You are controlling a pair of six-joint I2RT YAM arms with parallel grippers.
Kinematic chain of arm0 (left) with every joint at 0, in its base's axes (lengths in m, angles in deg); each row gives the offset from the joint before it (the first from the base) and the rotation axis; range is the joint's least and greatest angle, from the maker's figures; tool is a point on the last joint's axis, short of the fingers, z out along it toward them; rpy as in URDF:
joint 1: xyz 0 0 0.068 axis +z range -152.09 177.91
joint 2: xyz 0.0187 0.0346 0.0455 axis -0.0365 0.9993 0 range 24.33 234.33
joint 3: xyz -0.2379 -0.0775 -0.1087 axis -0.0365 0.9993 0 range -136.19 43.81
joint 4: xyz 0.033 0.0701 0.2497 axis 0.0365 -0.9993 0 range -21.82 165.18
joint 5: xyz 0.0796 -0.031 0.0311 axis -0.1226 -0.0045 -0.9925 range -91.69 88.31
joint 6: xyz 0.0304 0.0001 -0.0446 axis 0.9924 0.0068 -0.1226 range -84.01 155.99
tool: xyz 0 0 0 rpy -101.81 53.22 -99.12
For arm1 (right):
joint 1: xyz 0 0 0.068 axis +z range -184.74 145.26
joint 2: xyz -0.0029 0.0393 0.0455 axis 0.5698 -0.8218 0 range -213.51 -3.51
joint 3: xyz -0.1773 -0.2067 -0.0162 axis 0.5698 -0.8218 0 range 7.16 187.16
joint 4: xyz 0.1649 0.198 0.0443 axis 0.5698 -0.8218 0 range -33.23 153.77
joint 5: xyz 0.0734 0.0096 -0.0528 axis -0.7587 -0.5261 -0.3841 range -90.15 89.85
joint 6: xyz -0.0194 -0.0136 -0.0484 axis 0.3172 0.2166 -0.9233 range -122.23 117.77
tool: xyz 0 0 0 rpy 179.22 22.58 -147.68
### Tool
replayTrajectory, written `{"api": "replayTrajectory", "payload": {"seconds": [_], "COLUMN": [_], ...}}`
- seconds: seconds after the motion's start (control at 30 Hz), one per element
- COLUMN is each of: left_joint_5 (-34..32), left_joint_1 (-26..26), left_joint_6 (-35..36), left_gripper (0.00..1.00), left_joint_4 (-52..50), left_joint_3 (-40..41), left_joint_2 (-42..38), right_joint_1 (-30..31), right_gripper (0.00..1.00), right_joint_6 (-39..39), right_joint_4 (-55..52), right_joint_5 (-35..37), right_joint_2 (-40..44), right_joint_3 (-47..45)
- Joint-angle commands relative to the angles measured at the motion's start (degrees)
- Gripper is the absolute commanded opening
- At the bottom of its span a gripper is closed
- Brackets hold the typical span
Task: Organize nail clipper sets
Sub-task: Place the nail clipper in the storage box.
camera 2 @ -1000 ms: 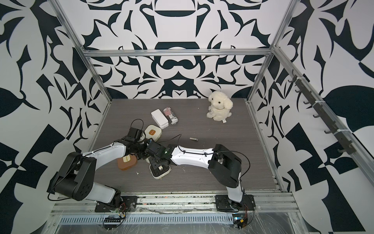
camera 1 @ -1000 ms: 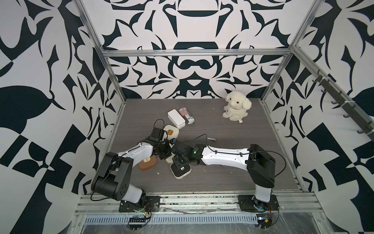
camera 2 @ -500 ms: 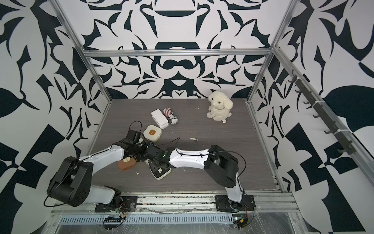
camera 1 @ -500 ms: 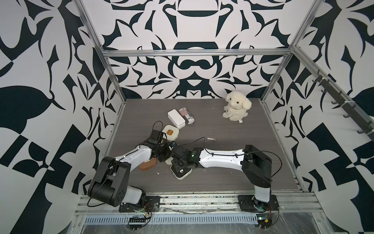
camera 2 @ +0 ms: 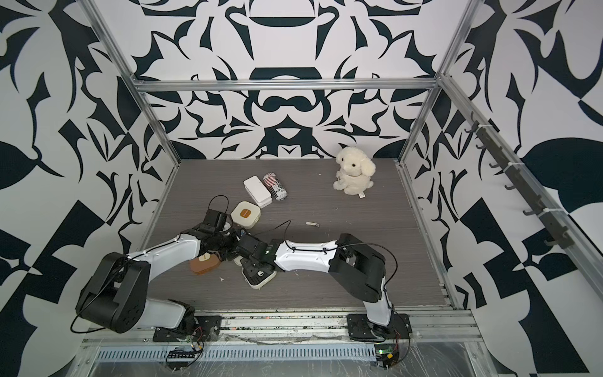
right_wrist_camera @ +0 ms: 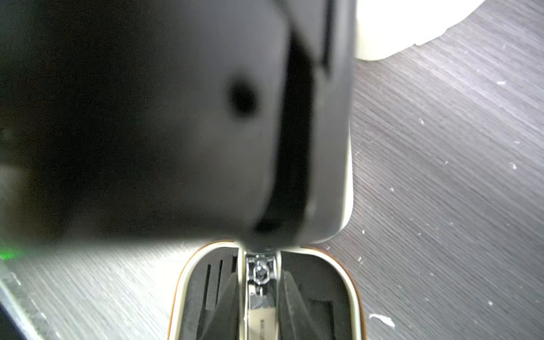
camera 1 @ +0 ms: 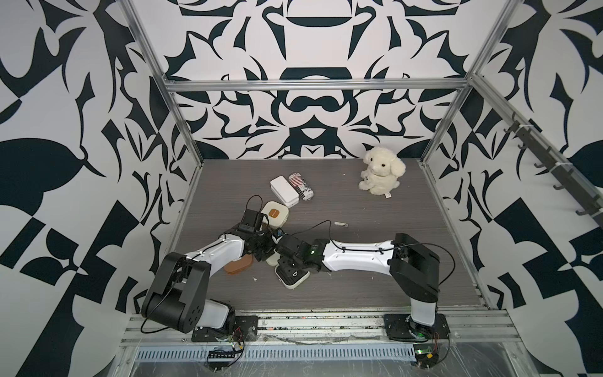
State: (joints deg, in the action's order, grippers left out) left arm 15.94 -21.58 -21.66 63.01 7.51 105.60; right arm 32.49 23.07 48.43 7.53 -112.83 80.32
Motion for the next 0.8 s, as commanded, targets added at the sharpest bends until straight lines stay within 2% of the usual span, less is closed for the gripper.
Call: {"api": "replayTrajectory", "payload": {"seconds": [0.0,0.23,0.77], "left_joint_5": [-1.1,-1.3,-0.3], "left_joint_1": [0.6,0.9,5.1], "left_joint_6": [0.0,0.2,2.6], "left_gripper": [0.63,0.65,0.65], "left_joint_4": [-1.1,-0.7,0.5], "left_joint_3": [0.7,1.0,1.0], "left_joint_2": [1.7,3.3,7.6], "right_joint_1": [0.3,0.4,0.3], "right_gripper": [0.00,0.00,0.00], "right_joint_6": [-2.0,-1.8,-2.1], "right_joint_4": [-3.6,-2.3,-1.6], "right_joint_5": [-1.7,-2.2,-3.6], "right_joint_2": [2.3,4.0,3.5], "right_joint_3": [-2.5,-5.3,-7.8]}}
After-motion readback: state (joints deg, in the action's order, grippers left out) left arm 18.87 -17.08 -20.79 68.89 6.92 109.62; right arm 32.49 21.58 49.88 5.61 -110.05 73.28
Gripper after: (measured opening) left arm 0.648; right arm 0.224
